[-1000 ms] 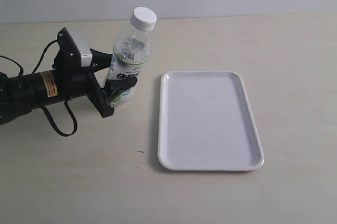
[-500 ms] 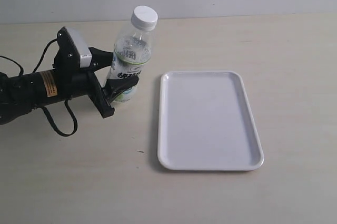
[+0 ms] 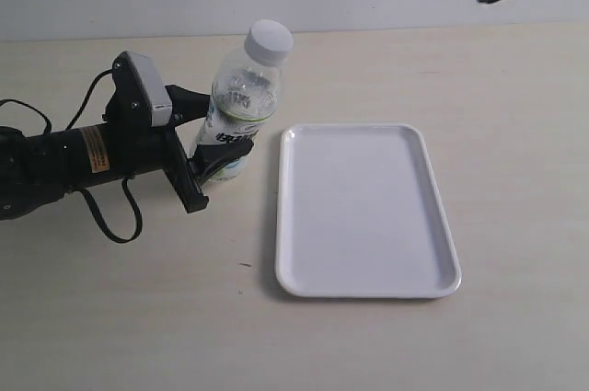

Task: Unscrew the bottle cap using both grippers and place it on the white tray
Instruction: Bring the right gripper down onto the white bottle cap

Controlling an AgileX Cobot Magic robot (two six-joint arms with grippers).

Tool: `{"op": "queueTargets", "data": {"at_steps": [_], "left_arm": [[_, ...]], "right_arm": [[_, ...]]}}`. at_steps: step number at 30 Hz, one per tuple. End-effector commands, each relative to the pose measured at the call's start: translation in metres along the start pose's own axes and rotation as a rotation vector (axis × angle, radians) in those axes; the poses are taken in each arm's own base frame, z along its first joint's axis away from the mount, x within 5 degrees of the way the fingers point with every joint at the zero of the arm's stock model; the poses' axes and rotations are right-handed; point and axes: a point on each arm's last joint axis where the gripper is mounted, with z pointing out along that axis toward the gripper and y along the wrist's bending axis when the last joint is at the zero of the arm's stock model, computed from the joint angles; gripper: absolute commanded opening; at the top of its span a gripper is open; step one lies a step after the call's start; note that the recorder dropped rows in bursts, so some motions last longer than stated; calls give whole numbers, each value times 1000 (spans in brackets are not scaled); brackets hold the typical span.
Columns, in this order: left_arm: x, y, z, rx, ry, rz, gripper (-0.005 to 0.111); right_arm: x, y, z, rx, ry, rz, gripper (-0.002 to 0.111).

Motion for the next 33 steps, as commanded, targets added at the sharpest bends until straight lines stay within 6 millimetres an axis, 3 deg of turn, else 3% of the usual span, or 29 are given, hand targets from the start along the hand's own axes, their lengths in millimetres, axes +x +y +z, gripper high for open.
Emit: {"op": "queueTargets", "data": {"at_steps": [1,6,14,23,33], "left_arm": [[-9,2,0,-15,-53,12,0],[-9,2,0,-15,-51,12,0],[-6,2,0,-10,-13,7,0],[-6,2,0,-10,-13,-15,0],[-6,2,0,-14,-13,-16,0]], "right_arm": [[-5,24,29,-52,84,-75,10],[-11,56,43,-96,107,-160,26],[-16,106,50,-161,37,-339,64],[-20,132,77,-189,16,-389,66],[-22,127,89,-143,20,-401,67]]}}
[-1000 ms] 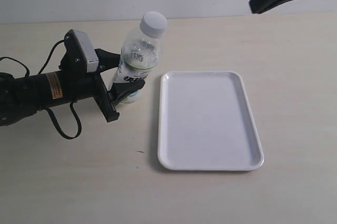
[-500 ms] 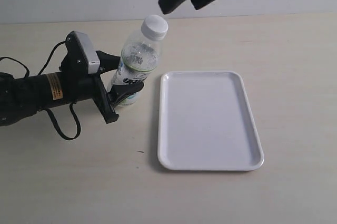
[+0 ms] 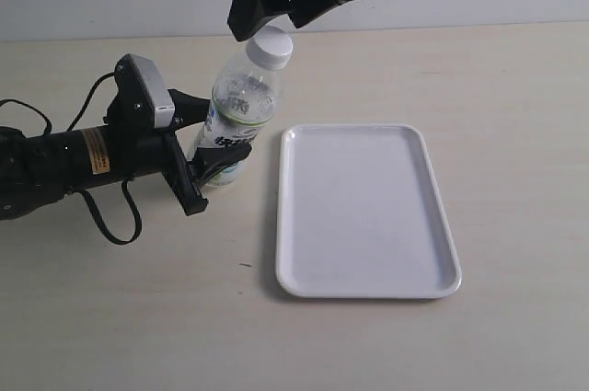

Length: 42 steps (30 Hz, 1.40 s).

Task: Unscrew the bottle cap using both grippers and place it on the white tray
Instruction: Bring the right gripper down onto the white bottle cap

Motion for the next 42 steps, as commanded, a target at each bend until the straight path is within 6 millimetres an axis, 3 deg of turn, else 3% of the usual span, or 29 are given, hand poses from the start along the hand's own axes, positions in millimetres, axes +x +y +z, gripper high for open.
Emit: {"op": "queueTargets", "data": {"at_steps": [1,8,13,28,35,42], "left_arm": [[-9,2,-1,-14,-50,1,0],[-9,2,-1,-14,-50,1,0],[-9,2,-1,-14,-50,1,0],[-9,2,-1,-14,-50,1,0],[-9,2,-1,-14,-50,1,0],[-9,2,-1,-14,-48,1,0]], "right_arm": [[-2,0,-1,16,-12,-17,67],[-1,-1,0,15,-2,-16,67],[4,-3,12,5,71,-8,67],[0,-7,17,13,46,-3,67],[-14,-1,9,-22,146,30,67],[-20,-4,20,-28,184,51,67]]}}
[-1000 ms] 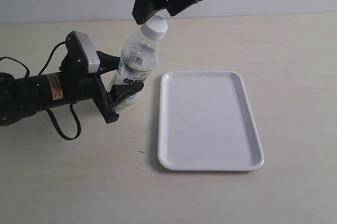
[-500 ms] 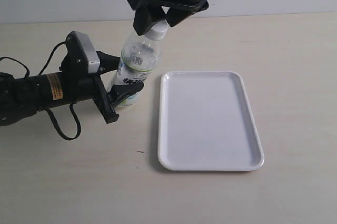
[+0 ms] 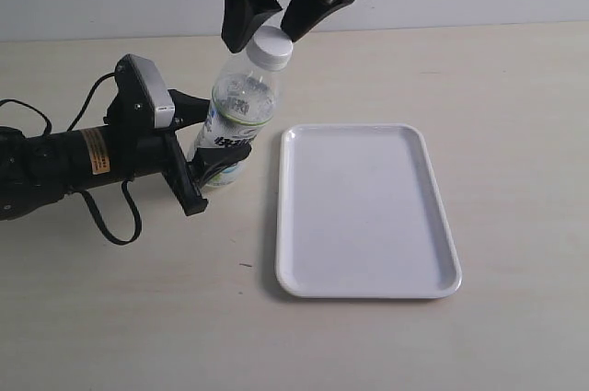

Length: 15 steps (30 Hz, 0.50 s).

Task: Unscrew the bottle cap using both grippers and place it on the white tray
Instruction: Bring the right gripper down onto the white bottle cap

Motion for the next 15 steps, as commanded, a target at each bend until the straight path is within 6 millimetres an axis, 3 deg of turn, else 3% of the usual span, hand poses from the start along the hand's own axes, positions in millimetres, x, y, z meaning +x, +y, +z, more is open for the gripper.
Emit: {"op": "queueTargets", "data": {"at_steps": [1,15], "left_arm": [[-9,2,-1,-14,-50,0,0],[-9,3,-1,-22,-50,1,0]], "right_arm": [[-2,-2,4,5,15,5,67],[-2,-6,4,54,22,2,63]]}}
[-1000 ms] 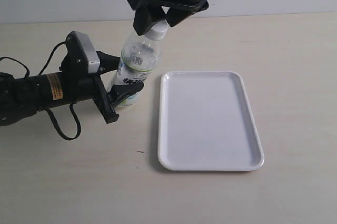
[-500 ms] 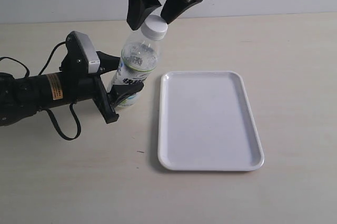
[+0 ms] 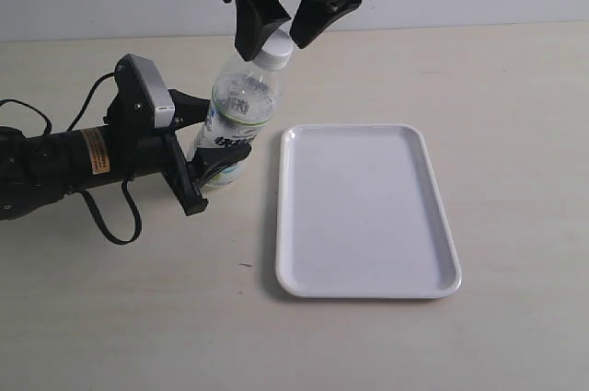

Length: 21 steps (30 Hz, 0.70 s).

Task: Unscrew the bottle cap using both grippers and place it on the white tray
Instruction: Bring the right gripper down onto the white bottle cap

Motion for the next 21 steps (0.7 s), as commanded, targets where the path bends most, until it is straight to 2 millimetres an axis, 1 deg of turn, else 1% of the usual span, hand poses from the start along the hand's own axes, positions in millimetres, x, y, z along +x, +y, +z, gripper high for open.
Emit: {"op": "queueTargets", "data": {"at_steps": [1,11,14,21], "left_arm": [[-9,2,-1,-20,-50,2,0],[-9,2,-1,-20,-50,2,0],[-9,2,-1,-20,-50,2,0],[-9,2,-1,-20,-50,2,0]], "right_arm": [[-1,0,-3,6,-8,-2,62],[-1,1,-3,-3,-10,3,53],[-2,3,-3,-11,-15,10,48],[-2,3,-3,-11,-15,29,20]]}}
